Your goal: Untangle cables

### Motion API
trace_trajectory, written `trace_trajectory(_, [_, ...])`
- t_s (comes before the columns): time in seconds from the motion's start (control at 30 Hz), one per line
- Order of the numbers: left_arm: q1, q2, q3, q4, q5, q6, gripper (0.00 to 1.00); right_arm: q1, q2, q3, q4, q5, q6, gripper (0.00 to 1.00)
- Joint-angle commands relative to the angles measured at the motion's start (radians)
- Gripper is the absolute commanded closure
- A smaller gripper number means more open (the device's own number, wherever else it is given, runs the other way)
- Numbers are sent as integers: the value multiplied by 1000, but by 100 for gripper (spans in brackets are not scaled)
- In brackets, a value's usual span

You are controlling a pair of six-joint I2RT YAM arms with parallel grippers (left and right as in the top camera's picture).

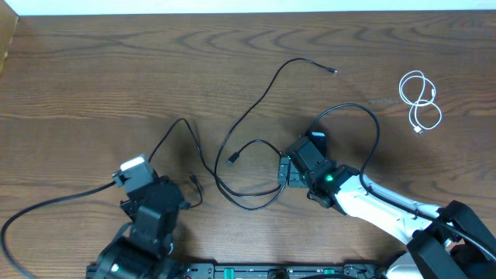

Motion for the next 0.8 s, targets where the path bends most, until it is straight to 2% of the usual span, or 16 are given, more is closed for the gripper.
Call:
trace_trajectory(0.0, [2, 76, -3, 16, 32, -35, 92, -3, 10, 9, -1, 12, 10, 1])
trace_trajectory(0.1, [2, 170, -3, 32, 118, -35, 91, -3, 10, 9, -1, 12, 10, 1])
trace_trajectory(0.23, [2, 310, -3, 71, 217, -35, 83, -3, 10, 9, -1, 12, 10, 1])
trace_trajectory(0.3, [2, 375, -3, 96, 266, -35, 83, -3, 10, 9, -1, 12, 10, 1])
trace_trajectory(0.33, [2, 414, -3, 112, 291, -34, 79, -3, 10, 9, -1, 12, 10, 1])
trace_trajectory(0.47, [2, 580, -3, 177, 359, -34, 72, -3, 10, 9, -1, 12, 10, 1])
trace_trajectory(0.77, [2, 809, -3, 250, 384, -34, 61, -3, 10, 9, -1, 12, 10, 1])
